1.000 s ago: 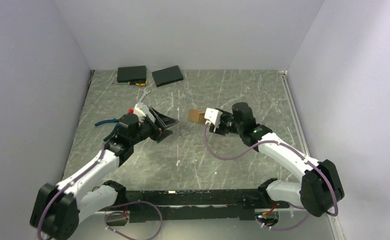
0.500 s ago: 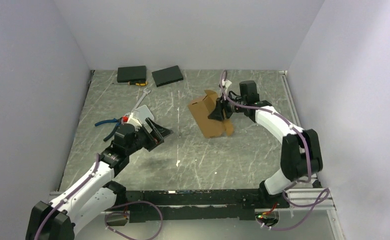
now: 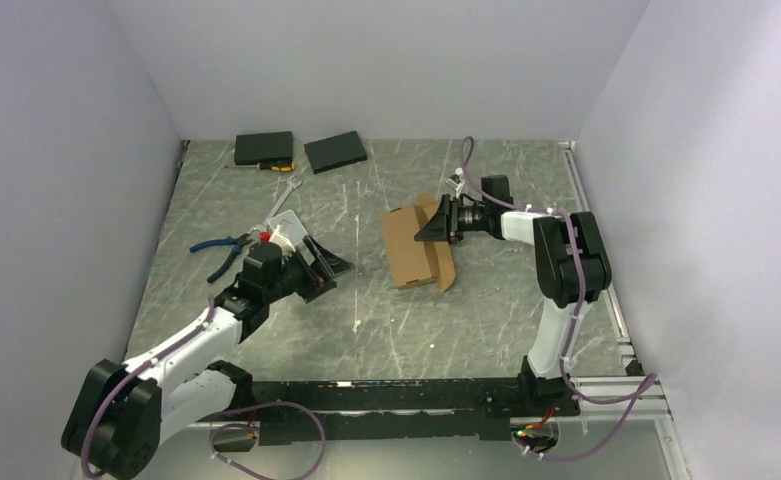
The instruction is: Fold the paper box
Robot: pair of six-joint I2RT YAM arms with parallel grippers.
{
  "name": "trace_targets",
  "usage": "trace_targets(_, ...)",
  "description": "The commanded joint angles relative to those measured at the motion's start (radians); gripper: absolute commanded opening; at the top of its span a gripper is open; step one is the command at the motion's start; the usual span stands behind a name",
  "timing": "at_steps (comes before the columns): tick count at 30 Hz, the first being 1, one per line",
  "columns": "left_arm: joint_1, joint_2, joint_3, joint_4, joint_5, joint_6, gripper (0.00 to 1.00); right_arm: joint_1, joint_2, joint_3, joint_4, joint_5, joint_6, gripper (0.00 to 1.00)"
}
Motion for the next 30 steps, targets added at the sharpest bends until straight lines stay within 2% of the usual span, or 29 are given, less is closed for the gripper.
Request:
trace_targets(1,0.004,0.061,0.003,0.118,0.054,0.012,0.92,-0.013,0.066,0.016,0.13,-0.091,0.143,0.5)
trace_targets(9,0.004,0.279,0.134,0.07,0.087,0.097,0.91,-0.014,0.144,0.031,0.121,-0.078,0.138,0.54)
trace_targets(16,-0.005,0.484,0.307,0.001,0.1,0.163,0.87,-0.016,0.147,0.051,0.031,-0.037,0.071,0.63)
trace_targets(30,-0.092,0.752,0.633,-0.346,0.003,0.359,0.84,-0.028,0.135,0.093,-0.145,0.067,-0.055,0.74)
